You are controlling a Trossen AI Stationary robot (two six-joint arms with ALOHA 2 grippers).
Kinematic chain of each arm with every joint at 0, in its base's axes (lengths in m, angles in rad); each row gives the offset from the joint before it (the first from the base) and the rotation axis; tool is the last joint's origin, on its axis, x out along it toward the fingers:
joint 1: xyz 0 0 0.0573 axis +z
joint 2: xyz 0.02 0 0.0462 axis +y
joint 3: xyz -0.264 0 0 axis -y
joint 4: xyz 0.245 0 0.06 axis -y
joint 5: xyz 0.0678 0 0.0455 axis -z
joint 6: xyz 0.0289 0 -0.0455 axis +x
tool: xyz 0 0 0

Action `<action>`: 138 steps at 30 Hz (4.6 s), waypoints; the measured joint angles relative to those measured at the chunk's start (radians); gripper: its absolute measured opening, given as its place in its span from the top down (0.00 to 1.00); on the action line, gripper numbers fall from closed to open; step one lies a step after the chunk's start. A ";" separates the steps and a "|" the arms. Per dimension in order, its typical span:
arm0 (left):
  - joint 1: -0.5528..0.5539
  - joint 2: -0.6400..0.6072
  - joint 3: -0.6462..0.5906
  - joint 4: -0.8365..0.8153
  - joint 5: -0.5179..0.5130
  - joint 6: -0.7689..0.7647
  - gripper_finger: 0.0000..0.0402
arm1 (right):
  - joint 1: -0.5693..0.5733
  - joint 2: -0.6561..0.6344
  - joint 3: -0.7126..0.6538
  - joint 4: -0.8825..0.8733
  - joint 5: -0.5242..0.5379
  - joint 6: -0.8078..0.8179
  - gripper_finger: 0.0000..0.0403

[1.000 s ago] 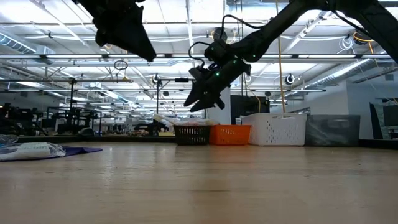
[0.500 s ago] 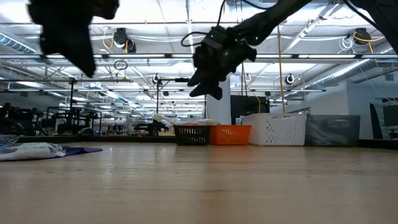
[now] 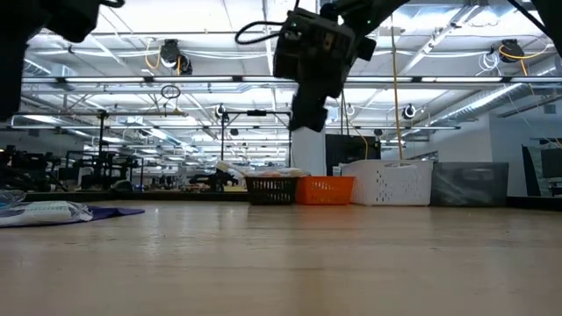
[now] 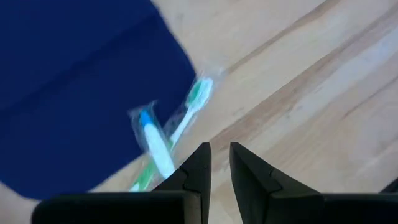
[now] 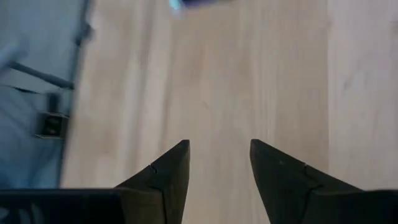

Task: Pick & Place Toothbrushes
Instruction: Put the blue toothbrush into the orange bin

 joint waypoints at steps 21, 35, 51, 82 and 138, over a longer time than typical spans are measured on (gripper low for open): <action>-0.031 0.183 0.000 -0.091 0.157 -0.218 0.85 | 0.110 -0.236 -0.445 0.347 0.240 0.151 0.60; 0.009 0.210 0.000 -0.079 0.166 -0.214 0.59 | 0.110 -0.448 -0.750 0.677 0.239 0.268 0.60; 0.006 0.210 0.000 -0.062 0.174 -0.266 0.61 | 0.111 -0.471 -0.858 0.840 0.238 0.311 0.60; 0.048 0.232 0.000 -0.077 0.233 -0.175 0.99 | 0.156 -0.471 -0.859 0.899 0.242 0.303 0.60; 0.486 0.126 0.117 1.114 -0.418 1.458 1.00 | 0.162 -0.470 -0.858 1.355 0.469 0.201 0.60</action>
